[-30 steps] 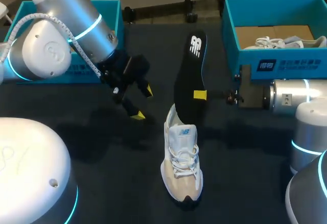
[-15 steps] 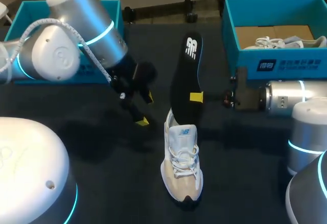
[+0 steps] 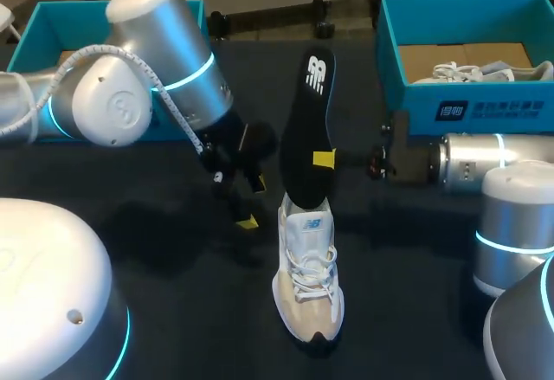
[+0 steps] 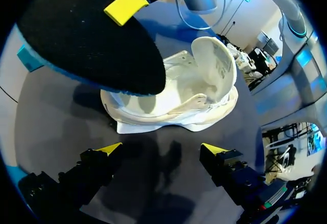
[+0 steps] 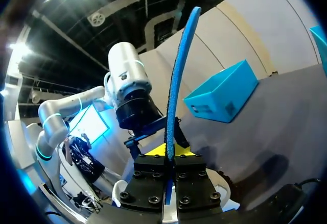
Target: Take the shoe out of the shoebox, open the shoe tongue, remove and reinsert the insole, then place the shoe into the shoebox
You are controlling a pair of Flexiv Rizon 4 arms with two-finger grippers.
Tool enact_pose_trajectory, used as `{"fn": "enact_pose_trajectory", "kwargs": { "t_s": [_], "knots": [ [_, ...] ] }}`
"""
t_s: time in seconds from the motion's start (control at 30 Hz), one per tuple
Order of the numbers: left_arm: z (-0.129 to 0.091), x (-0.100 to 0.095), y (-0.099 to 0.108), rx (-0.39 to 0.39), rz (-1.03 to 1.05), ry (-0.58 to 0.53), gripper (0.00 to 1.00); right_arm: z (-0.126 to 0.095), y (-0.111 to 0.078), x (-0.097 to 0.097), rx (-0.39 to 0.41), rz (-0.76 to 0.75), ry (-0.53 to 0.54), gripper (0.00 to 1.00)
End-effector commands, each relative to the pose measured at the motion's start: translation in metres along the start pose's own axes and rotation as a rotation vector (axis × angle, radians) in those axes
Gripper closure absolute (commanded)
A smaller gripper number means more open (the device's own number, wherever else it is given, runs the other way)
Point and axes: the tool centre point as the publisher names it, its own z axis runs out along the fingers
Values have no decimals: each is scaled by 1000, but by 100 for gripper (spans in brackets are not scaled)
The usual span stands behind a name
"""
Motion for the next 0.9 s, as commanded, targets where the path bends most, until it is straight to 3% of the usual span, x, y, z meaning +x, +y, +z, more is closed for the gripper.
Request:
{"fn": "enact_pose_trajectory", "kwargs": {
  "t_s": [0.03, 0.47, 0.9],
  "knots": [
    [3, -3, -1, -13, -24, 22, 0, -2, -4, -4, 26, 3, -9, 100],
    [3, -3, -1, -13, -24, 22, 0, 1, -8, -5, 24, -3, 10, 100],
    [14, 3, -10, -68, 11, -88, 0, 6, -14, -13, 35, -12, 27, 100]
  ]
}}
